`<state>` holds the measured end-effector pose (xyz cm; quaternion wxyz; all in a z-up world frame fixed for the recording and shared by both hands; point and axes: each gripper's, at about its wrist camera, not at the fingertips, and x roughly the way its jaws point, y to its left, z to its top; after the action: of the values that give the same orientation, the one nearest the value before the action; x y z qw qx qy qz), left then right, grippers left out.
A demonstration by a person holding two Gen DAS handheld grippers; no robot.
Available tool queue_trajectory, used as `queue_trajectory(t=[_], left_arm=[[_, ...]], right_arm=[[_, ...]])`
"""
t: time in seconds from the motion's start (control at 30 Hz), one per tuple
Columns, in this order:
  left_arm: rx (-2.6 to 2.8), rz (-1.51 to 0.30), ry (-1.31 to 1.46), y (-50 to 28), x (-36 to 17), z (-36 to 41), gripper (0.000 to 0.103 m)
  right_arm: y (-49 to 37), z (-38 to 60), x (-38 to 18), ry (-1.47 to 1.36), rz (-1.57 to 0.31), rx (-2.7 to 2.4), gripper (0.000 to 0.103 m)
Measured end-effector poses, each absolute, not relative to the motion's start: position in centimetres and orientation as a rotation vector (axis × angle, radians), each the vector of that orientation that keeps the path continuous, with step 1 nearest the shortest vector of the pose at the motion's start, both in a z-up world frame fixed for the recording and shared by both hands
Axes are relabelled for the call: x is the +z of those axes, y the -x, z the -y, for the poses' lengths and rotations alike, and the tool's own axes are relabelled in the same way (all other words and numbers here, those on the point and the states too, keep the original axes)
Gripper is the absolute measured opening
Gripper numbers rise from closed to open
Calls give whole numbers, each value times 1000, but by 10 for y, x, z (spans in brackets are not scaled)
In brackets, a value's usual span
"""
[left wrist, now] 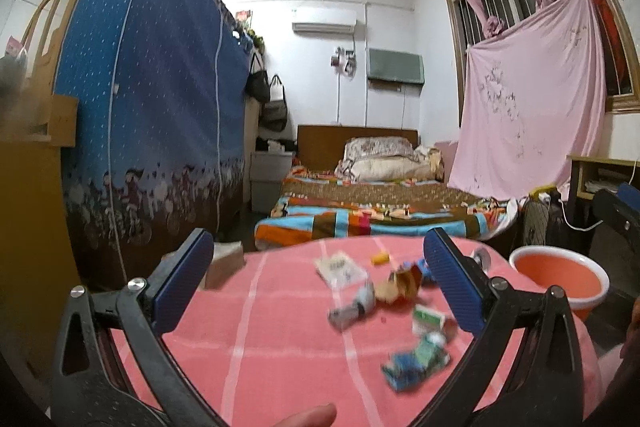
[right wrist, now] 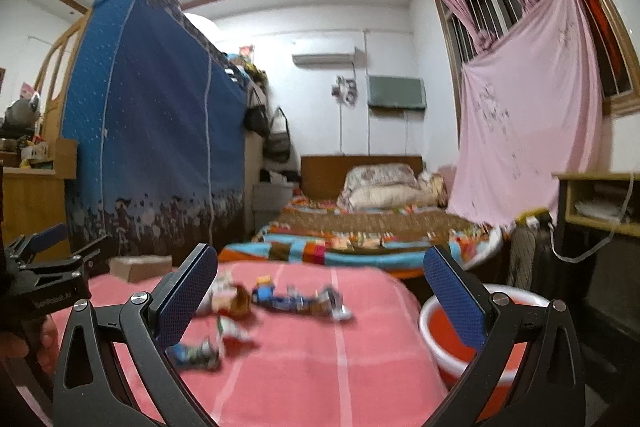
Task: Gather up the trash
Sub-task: 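Grasp the blue cloth with the right tool while the left tool grasps the grey crumpled wrapper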
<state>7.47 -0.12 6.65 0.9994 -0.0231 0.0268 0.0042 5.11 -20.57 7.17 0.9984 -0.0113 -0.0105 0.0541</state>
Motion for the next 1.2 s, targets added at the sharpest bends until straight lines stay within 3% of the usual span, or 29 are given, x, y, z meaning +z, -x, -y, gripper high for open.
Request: queue_trajectory(t=[0.33, 0.6, 0.77, 0.87, 0.93, 1.2], left_arm=[[-8, -44, -18, -123, 68, 2, 91], [-93, -231, -26, -166, 54, 10, 88], [-135, -368, -36, -189, 45, 17, 78], [-173, -445, -22, -200, 37, 19, 70], [-206, -491, -7, -204, 33, 19, 64], [-312, -683, 48, -227, 14, 19, 39]], right_arm=[[-136, 194, 75, 106, -49, 217, 103], [-198, 197, 66, 153, -236, 257, 102], [-225, 199, 54, 67, -375, 331, 84], [-238, 189, 48, 65, -446, 362, 68], [-246, 181, 43, 71, -493, 383, 51], [-277, 167, 19, 33, -684, 452, 32]])
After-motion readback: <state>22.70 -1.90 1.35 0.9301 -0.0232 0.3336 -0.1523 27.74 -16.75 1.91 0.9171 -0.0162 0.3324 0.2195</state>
